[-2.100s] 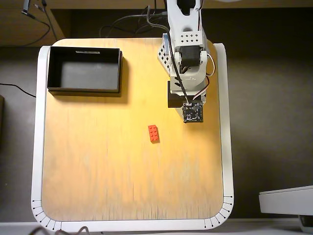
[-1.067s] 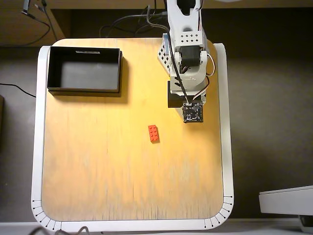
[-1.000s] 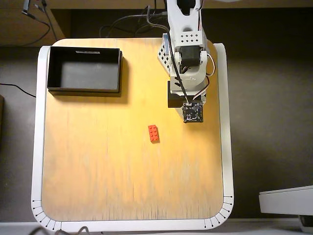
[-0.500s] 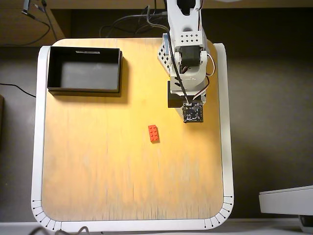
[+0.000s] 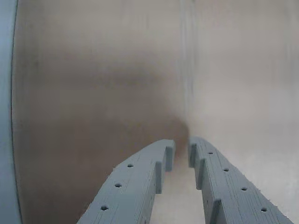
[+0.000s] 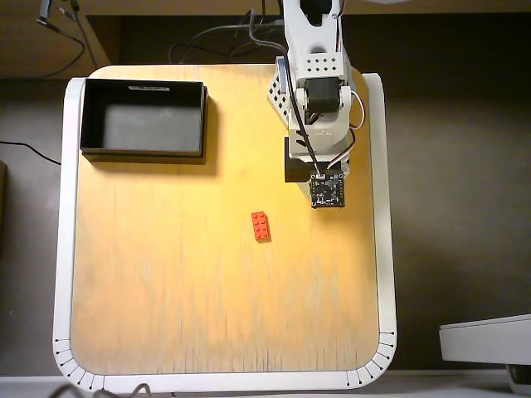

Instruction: Grasp a lego block and put it in the bin.

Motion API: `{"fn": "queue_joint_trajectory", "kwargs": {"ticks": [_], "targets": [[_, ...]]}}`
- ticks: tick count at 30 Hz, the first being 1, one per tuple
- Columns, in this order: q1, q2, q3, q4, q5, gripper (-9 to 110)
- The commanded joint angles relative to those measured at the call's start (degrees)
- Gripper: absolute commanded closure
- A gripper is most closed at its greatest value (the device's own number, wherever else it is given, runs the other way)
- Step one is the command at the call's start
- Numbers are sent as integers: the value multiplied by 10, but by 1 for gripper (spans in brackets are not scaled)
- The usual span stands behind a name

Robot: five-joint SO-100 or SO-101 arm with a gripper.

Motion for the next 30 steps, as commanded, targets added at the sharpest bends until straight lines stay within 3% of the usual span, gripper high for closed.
{"fn": "queue_joint_trajectory", "kwargs": {"ticks": [1, 30], "targets": [[7, 53, 90, 7, -4, 101], [-3, 50, 90, 7, 27, 101]]}}
